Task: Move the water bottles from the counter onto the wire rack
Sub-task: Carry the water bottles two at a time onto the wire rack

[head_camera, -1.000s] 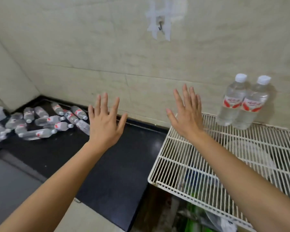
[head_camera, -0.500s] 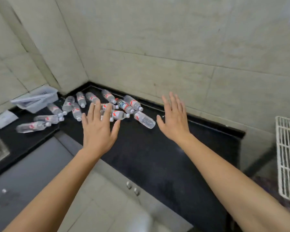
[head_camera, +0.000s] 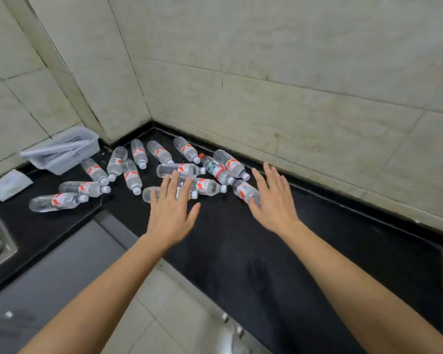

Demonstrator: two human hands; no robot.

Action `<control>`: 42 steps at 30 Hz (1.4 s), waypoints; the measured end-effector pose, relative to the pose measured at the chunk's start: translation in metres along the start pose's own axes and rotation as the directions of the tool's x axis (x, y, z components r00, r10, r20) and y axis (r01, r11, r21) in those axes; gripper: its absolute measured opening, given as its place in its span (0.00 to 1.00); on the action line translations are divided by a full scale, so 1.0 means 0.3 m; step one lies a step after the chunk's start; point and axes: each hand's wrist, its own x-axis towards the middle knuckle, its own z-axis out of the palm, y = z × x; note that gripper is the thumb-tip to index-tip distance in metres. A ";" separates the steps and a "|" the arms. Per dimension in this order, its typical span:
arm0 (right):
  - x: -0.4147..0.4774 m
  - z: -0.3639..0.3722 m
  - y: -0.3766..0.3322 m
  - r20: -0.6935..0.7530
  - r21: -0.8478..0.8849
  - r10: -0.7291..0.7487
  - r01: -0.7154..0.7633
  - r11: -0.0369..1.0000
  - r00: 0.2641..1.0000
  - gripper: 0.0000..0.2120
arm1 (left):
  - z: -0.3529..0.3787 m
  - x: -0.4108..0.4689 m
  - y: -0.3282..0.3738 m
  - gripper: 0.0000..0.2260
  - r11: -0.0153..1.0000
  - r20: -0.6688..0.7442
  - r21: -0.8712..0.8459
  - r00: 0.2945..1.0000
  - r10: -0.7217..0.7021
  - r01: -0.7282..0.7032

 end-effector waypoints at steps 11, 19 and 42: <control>0.348 0.362 0.051 0.228 0.002 0.159 -0.164 0.986 0.961 0.35 | 0.316 0.373 -0.279 0.34 0.992 0.326 0.016 0.938 -0.121 0.123; 0.375 0.571 0.137 0.462 -0.203 0.483 -0.442 0.874 0.744 0.42 | 0.599 0.526 -0.507 0.43 0.998 0.546 0.038 0.835 -0.065 0.053; -0.040 0.660 -0.166 0.478 -0.019 0.760 -0.860 0.510 0.441 0.35 | 0.707 0.498 -0.518 0.29 0.975 0.638 -0.201 0.768 0.060 0.090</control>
